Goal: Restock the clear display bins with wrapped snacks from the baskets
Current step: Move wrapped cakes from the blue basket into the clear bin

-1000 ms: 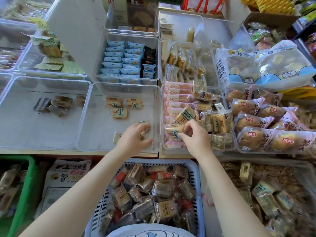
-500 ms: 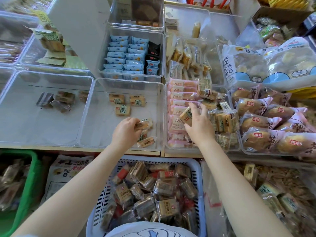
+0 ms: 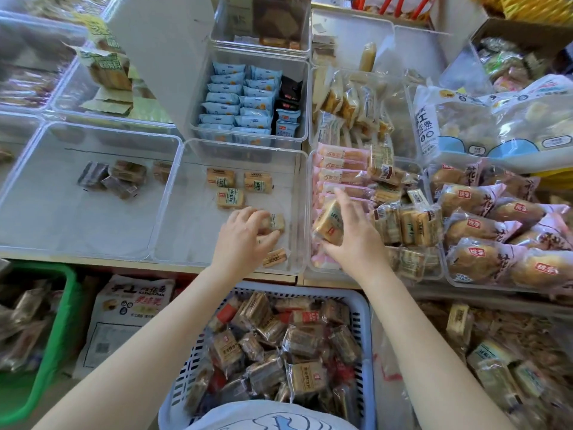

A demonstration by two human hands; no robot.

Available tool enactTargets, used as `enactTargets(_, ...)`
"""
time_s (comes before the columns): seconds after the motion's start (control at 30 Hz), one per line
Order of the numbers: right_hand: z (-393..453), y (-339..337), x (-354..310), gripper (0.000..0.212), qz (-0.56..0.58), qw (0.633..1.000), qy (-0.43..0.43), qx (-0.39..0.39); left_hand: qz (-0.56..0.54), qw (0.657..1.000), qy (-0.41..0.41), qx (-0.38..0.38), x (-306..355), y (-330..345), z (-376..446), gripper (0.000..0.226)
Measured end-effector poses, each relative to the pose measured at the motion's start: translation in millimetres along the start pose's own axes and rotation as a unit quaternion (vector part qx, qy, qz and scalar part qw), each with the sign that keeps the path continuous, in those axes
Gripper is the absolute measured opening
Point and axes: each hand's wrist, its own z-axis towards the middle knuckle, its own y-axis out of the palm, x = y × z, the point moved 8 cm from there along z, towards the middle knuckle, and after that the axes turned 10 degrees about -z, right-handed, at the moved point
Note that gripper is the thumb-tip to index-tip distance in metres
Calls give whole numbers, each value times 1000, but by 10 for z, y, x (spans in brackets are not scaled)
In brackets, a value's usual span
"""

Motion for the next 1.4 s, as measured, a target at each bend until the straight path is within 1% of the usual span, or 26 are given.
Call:
enactTargets(0.07,-98,32,-166,107,-1,999,-40,-8,-121,992,-22,-36,234,25,-45,50)
enactTargets(0.13,-177,66,-320,103,5,997,-77,-4,-190,978,-28,-80,502,94,-85,49)
enactTargets(0.2,-240,68,-437,97,3,994,-111,13,-209,974,-27,-83,636,146,-109,40)
enactTargets(0.27,-279,83,-426,95,-5,993,-113,12,-209,976,-34,-55,595,153,-106,33)
enactTargets(0.33,-297,68,-242,89,-37,997,-68,5,-182,982,-42,-29,465,139,-85,32)
enactTargets(0.4,-321,-3,78,70,-113,993,10,16,-108,994,-33,-2,323,92,-52,32)
enactTargets(0.47,-369,-41,429,50,-195,976,97,7,-39,999,-23,12,175,80,-29,35)
enactTargets(0.53,-435,-7,686,40,-239,958,157,-30,-3,1000,-27,4,50,126,-20,36)
enactTargets(0.6,-470,60,800,40,-250,951,167,-68,28,999,-33,-11,-47,211,-12,36)
enactTargets(0.67,-476,102,813,49,-253,952,146,-90,49,998,-39,-25,-123,303,-14,37)
enactTargets(0.73,-475,86,797,56,-251,955,130,-87,64,996,-52,-46,-184,393,-15,40)
enactTargets(0.83,-472,2,779,54,-238,964,107,-54,66,987,-101,-105,-243,469,10,48)
enactTargets(0.9,-482,-55,763,53,-202,974,98,-41,88,981,-95,-145,-172,450,18,64)
enactTargets(0.93,-492,-91,745,54,-163,981,98,-33,94,983,-71,-144,-79,403,17,69)
enactTargets(1.0,-522,-162,663,55,-36,994,103,-20,72,991,-8,-115,187,286,-11,74)
enactTargets(1.03,-532,-186,591,55,39,994,103,-24,48,993,27,-106,348,244,-39,76)
enactTargets(1.1,-533,-173,417,51,154,981,96,-64,24,988,108,-108,702,221,-129,80)
enactTargets(1.17,-526,-128,241,46,207,968,84,-112,32,975,190,-115,992,266,-220,80)
enactTargets(1.2,-525,-101,170,45,224,963,79,-131,37,970,210,-118,1077,299,-248,78)
enactTargets(1.23,-526,-68,114,46,239,957,75,-148,40,969,211,-124,1122,327,-260,75)
enactTargets(1.3,-521,-8,58,46,259,948,70,-169,47,974,177,-131,1101,364,-250,68)
enactTargets(1.33,-508,13,60,43,267,946,68,-169,57,977,164,-127,1061,372,-242,64)
enactTargets(1.37,-485,13,87,37,273,947,69,-155,69,978,157,-120,1022,361,-234,58)
enactTargets(1.4,-448,2,153,31,272,951,75,-124,83,979,150,-113,963,345,-220,51)
